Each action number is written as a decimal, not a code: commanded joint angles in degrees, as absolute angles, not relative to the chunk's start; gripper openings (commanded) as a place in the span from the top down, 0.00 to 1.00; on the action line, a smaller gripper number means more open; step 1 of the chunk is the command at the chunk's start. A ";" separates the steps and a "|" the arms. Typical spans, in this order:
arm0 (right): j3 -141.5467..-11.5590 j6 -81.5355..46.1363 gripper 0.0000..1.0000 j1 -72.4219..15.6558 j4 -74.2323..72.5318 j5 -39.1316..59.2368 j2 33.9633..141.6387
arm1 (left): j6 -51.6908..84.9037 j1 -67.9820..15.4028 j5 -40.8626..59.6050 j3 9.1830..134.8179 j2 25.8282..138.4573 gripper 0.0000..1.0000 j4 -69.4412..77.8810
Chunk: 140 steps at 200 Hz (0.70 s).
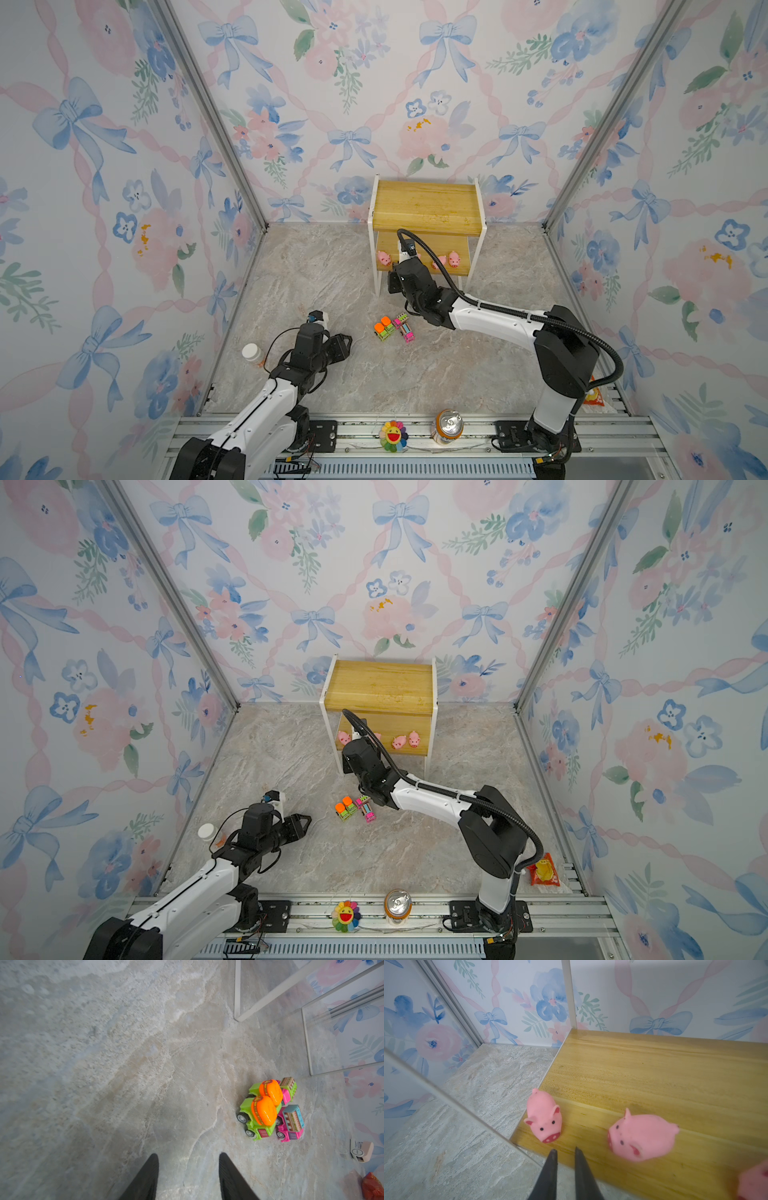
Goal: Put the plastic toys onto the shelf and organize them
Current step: 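Open the right gripper and release the pig on the lower tier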
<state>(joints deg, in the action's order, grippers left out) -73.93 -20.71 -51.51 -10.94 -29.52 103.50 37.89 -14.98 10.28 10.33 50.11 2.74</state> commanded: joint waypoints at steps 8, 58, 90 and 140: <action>-72.89 -19.77 0.82 -52.12 -13.28 -31.38 103.40 | 36.72 -15.18 10.32 9.78 50.59 0.52 3.07; -71.95 -18.87 0.88 -52.63 -15.98 -31.97 104.80 | 36.72 -15.19 10.28 9.81 50.71 0.52 3.08; -70.28 -16.08 0.91 -53.67 -20.24 -32.66 105.44 | 36.71 -15.16 10.35 9.79 50.80 0.52 3.08; -67.18 -11.06 0.96 -55.76 -28.42 -35.98 107.11 | 36.69 -15.15 10.31 9.81 50.80 0.52 3.08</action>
